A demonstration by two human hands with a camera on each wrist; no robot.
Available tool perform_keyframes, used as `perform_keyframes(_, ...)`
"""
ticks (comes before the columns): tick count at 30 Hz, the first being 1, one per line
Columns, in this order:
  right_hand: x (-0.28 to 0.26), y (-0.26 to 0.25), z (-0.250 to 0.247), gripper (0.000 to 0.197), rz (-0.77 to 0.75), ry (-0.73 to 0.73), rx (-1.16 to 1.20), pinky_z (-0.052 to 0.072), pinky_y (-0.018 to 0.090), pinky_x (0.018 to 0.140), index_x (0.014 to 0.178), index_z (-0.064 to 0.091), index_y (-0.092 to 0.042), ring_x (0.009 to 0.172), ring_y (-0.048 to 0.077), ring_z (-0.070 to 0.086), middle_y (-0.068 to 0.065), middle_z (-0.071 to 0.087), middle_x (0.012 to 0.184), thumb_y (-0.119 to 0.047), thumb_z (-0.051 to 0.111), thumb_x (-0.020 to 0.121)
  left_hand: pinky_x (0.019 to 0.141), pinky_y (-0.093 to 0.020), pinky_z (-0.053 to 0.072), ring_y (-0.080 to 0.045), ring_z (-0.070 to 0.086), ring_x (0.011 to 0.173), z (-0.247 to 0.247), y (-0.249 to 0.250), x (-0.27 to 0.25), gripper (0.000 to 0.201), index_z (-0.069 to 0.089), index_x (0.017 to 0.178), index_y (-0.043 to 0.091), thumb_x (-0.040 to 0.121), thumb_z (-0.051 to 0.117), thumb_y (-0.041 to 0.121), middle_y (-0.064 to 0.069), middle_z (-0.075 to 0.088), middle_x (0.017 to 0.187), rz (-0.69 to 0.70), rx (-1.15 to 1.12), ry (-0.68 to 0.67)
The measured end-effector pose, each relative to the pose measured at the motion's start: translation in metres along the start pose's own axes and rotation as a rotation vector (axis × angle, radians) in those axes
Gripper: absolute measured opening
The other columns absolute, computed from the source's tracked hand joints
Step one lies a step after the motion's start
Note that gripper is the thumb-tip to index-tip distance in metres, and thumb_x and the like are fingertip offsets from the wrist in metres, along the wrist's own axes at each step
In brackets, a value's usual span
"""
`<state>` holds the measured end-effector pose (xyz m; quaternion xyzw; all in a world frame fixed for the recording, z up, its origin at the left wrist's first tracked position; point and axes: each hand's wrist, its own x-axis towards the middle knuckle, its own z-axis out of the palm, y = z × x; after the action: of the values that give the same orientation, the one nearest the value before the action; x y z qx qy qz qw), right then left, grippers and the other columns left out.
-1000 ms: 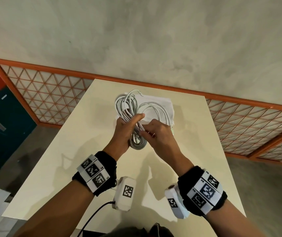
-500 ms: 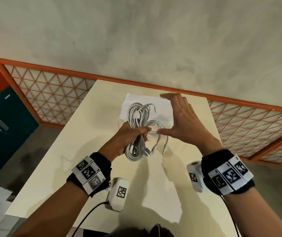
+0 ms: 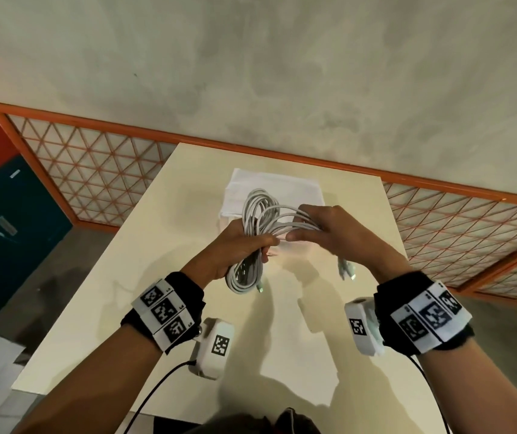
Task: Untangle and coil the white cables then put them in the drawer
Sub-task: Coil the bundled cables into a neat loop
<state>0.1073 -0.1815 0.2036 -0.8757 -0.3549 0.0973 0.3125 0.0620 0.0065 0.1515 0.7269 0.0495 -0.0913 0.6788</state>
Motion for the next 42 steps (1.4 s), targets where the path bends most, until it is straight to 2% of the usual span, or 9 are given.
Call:
perform_keyframes(4, 0.004, -0.019, -0.008, 0.055, -0.039, 0.011, -0.154, 0.032, 0.024, 0.054, 0.063, 0.045, -0.012, 0.051, 0.009, 0.039, -0.005, 0.043, 0.052, -0.063, 0.040, 0.083, 0.046, -0.017, 0.045, -0.006, 0.054, 0.039, 0.012, -0.002, -0.001, 0.018, 0.060, 0.070, 0.013, 0.082, 0.067, 0.002, 0.000, 0.055, 0.048, 0.001, 0.085, -0.042)
perform_keyframes(7, 0.010, -0.025, -0.006, 0.055, -0.071, 0.067, -0.210, 0.029, 0.031, 0.052, 0.056, 0.035, -0.010, 0.048, 0.014, 0.027, -0.002, 0.030, 0.047, -0.049, 0.044, 0.094, 0.046, -0.018, 0.046, -0.008, 0.055, 0.040, 0.026, -0.007, -0.001, 0.016, 0.056, 0.074, 0.012, 0.082, 0.070, 0.009, -0.001, 0.055, 0.051, -0.037, 0.153, -0.124)
perform_keyframes(13, 0.014, -0.020, -0.007, 0.011, -0.005, 0.097, -0.009, 0.045, 0.030, 0.057, 0.077, 0.059, -0.011, 0.052, 0.020, 0.059, 0.013, 0.064, 0.061, -0.018, 0.057, 0.086, 0.048, -0.025, 0.044, -0.017, 0.049, 0.040, 0.032, -0.016, -0.003, 0.021, 0.053, 0.083, 0.011, 0.090, 0.059, 0.030, -0.005, 0.052, 0.055, -0.099, 0.098, -0.214)
perform_keyframes(16, 0.013, -0.008, -0.010, 0.009, 0.031, 0.123, 0.042, 0.046, 0.023, 0.053, 0.082, 0.054, -0.014, 0.048, 0.015, 0.060, 0.009, 0.066, 0.058, -0.019, 0.060, 0.086, 0.046, -0.026, 0.042, -0.020, 0.047, 0.045, 0.030, -0.014, -0.002, 0.023, 0.053, 0.083, 0.010, 0.088, 0.058, 0.031, -0.013, 0.049, 0.068, -0.106, 0.002, -0.212)
perform_keyframes(22, 0.007, 0.020, 0.003, 0.023, 0.014, 0.267, 0.116, 0.034, 0.017, 0.049, 0.086, 0.048, -0.010, 0.045, 0.009, 0.040, 0.002, 0.050, 0.051, -0.031, 0.052, 0.095, 0.045, -0.024, 0.041, -0.014, 0.044, 0.041, 0.029, -0.008, 0.000, 0.032, 0.051, 0.075, 0.011, 0.096, 0.047, 0.034, 0.001, 0.050, 0.052, -0.042, -0.144, -0.195)
perform_keyframes(26, -0.002, 0.021, 0.029, 0.016, -0.058, 0.372, 0.194, 0.036, 0.012, 0.053, 0.099, 0.045, -0.006, 0.055, 0.007, 0.048, -0.009, 0.049, 0.068, -0.021, 0.042, 0.099, 0.046, -0.024, 0.041, -0.013, 0.044, 0.039, 0.029, -0.005, 0.006, 0.041, 0.049, 0.072, 0.008, 0.097, 0.041, 0.040, 0.000, 0.046, 0.044, -0.076, -0.280, -0.114)
perform_keyframes(31, -0.007, 0.023, 0.044, 0.014, -0.080, 0.476, 0.170, 0.040, 0.009, 0.056, 0.097, 0.052, -0.001, 0.063, 0.016, 0.058, -0.017, 0.053, 0.077, -0.015, 0.051, 0.096, 0.047, -0.024, 0.042, -0.015, 0.045, 0.041, 0.029, -0.005, 0.009, 0.042, 0.051, 0.072, 0.009, 0.096, 0.042, 0.042, -0.002, 0.046, 0.045, -0.087, -0.302, -0.057)
perform_keyframes(37, -0.005, 0.019, 0.056, 0.020, -0.003, 0.634, 0.063, 0.048, 0.033, 0.061, 0.093, 0.056, -0.009, 0.070, 0.022, 0.064, -0.005, 0.066, 0.084, -0.029, 0.056, 0.094, 0.047, -0.024, 0.042, -0.018, 0.046, 0.042, 0.030, -0.007, 0.009, 0.044, 0.054, 0.071, 0.009, 0.092, 0.048, 0.047, -0.006, 0.047, 0.048, -0.089, -0.290, -0.017)
perform_keyframes(42, -0.006, 0.011, 0.055, 0.030, 0.046, 0.618, -0.168, 0.038, 0.032, 0.051, 0.086, 0.048, -0.011, 0.056, 0.031, 0.050, -0.003, 0.051, 0.060, -0.040, 0.051, 0.094, 0.051, -0.027, 0.043, -0.022, 0.048, 0.046, 0.028, -0.010, 0.009, 0.043, 0.057, 0.071, 0.010, 0.092, 0.049, 0.047, -0.008, 0.048, 0.052, -0.056, -0.256, 0.029)
